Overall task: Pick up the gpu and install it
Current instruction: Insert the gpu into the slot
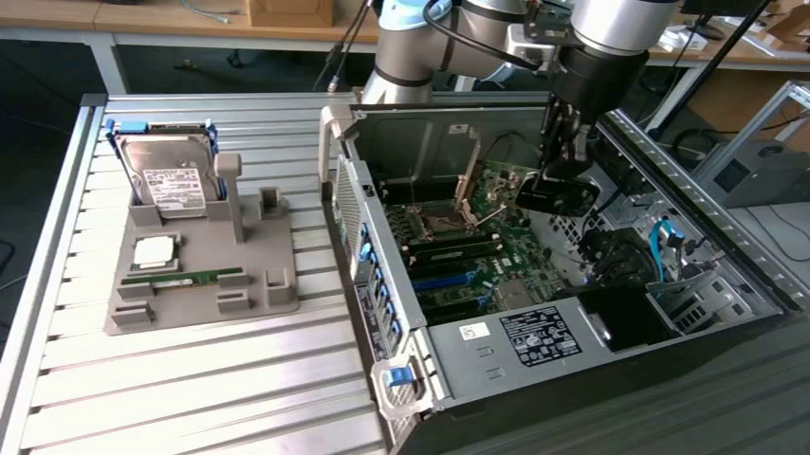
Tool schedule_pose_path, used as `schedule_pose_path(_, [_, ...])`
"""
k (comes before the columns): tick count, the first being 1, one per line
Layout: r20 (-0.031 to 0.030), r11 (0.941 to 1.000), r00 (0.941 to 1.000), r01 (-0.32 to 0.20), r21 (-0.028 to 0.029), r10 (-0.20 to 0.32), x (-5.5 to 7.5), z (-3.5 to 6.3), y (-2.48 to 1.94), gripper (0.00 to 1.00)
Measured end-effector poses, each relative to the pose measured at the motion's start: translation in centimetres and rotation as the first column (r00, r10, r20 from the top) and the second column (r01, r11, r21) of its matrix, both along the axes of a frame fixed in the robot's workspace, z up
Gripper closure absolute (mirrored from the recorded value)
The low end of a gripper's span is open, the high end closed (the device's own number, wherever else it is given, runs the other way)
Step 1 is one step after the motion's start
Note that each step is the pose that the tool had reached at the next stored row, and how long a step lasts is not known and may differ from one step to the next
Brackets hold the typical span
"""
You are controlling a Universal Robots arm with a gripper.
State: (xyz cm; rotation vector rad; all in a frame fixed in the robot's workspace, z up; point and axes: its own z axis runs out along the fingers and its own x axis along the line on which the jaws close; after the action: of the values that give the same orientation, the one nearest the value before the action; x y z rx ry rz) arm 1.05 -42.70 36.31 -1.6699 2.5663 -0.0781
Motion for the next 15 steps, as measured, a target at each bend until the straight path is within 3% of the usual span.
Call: schedule_pose_path(15, [0.0000,0.9971,0.9971,-0.076,0.0000,0.076,0.00,-0.05,0.00,0.73])
